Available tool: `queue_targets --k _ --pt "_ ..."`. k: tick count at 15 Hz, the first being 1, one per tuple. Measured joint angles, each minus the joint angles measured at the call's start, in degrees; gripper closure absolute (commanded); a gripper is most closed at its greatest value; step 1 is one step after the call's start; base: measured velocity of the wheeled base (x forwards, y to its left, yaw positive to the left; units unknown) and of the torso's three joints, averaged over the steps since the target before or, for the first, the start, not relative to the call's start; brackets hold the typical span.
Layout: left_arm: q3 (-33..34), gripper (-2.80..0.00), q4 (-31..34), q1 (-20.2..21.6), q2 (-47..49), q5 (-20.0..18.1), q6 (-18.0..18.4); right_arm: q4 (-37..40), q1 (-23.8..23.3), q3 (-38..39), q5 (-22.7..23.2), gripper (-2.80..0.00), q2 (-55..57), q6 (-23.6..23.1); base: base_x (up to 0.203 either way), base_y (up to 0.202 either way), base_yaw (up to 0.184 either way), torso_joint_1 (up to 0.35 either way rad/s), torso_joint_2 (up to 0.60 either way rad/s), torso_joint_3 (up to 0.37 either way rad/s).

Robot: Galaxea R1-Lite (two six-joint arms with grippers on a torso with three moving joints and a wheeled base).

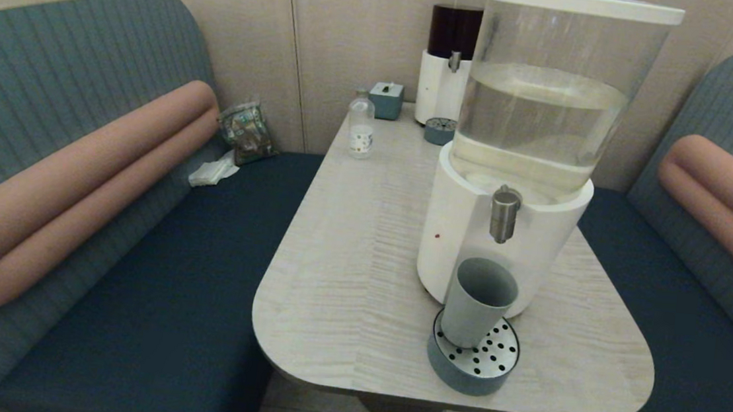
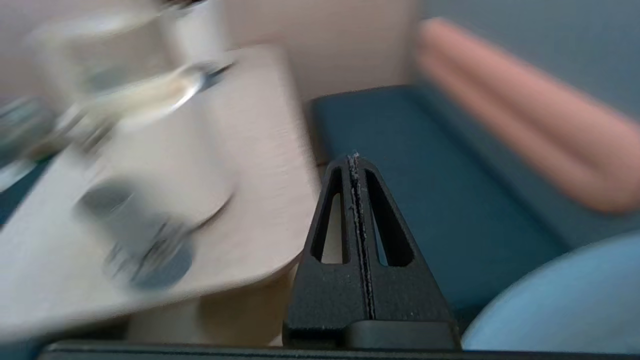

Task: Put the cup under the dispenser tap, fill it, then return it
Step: Place the cup next to the water dispenser

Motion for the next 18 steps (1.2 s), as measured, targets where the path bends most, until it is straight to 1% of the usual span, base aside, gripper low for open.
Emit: queue_targets --k 1,3,4,5,6,7,8,10,11,12,13,14,15,18 --pt "0.00 0.00 0.00 0.09 0.01 -0.02 0.11 -0.09 0.15 2.33 1.30 0.00 -2.07 -0.79 0.000 0.000 0.000 0.000 0.00 0.000" --pt "0.05 0.00 -0.05 0.02 0.00 -0.17 0.63 -1.91 -0.05 10.76 4.04 0.00 -6.88 -4.83 0.000 0.000 0.000 0.000 0.00 0.000" --pt "0.05 0.00 -0.26 0.02 0.00 -0.20 1.48 -4.40 -0.07 15.70 4.72 0.00 -8.55 -5.98 0.000 0.000 0.000 0.000 0.00 0.000" --pt "0.01 0.00 -0.70 0.02 0.00 -0.27 2.20 -8.91 -0.16 21.32 5.13 0.00 -9.91 -7.24 0.000 0.000 0.000 0.000 0.00 0.000" --pt "-0.02 0.00 -1.46 0.02 0.02 -0.37 2.54 -15.28 -0.25 26.49 5.37 0.00 -10.84 -9.22 0.000 0.000 0.000 0.000 0.00 0.000" --pt "-0.10 0.00 -2.68 0.02 0.01 -1.01 2.22 -22.87 -0.35 31.91 5.63 0.00 -11.49 -12.24 0.000 0.000 0.000 0.000 0.00 0.000" --pt "-0.26 0.00 -4.59 0.02 0.02 -2.19 1.93 -32.30 -0.30 38.07 6.12 0.00 -12.01 -16.49 0.000 0.000 0.000 0.000 0.00 0.000" --pt "-0.72 0.00 -6.58 0.02 0.02 -2.94 2.25 -48.30 -0.30 48.34 7.00 0.00 -12.66 -23.40 0.000 0.000 0.000 0.000 0.00 0.000" --pt "-1.05 0.00 -7.25 0.02 0.02 -3.12 2.50 -54.78 -0.35 53.41 7.37 0.00 -12.90 -25.49 0.000 0.000 0.000 0.000 0.00 0.000" --pt "-1.68 0.00 -8.42 0.02 0.05 -3.92 2.72 -60.10 -0.36 57.92 8.11 0.00 -13.01 -26.34 0.000 0.000 0.000 0.000 0.00 0.000" --pt "-2.42 0.00 -9.53 0.02 0.10 -5.27 3.00 -63.69 -0.36 60.66 9.37 0.00 -13.12 -26.17 0.000 0.000 0.000 0.000 0.00 0.000" --pt "-3.40 0.00 -10.49 0.02 0.07 -6.75 3.39 -65.10 -0.37 62.13 11.06 0.00 -13.21 -24.87 0.000 0.000 0.000 0.000 0.00 0.000" --pt "-4.48 0.00 -10.69 0.02 0.08 -8.20 3.54 -63.62 -0.44 62.80 11.97 0.00 -13.23 -22.97 0.000 0.000 0.000 0.000 0.00 0.000" --pt "-7.75 0.00 -9.43 0.05 0.11 -13.92 3.24 -52.86 -0.44 63.41 13.06 0.00 -13.23 -18.19 0.000 0.000 0.000 0.000 0.00 0.000"
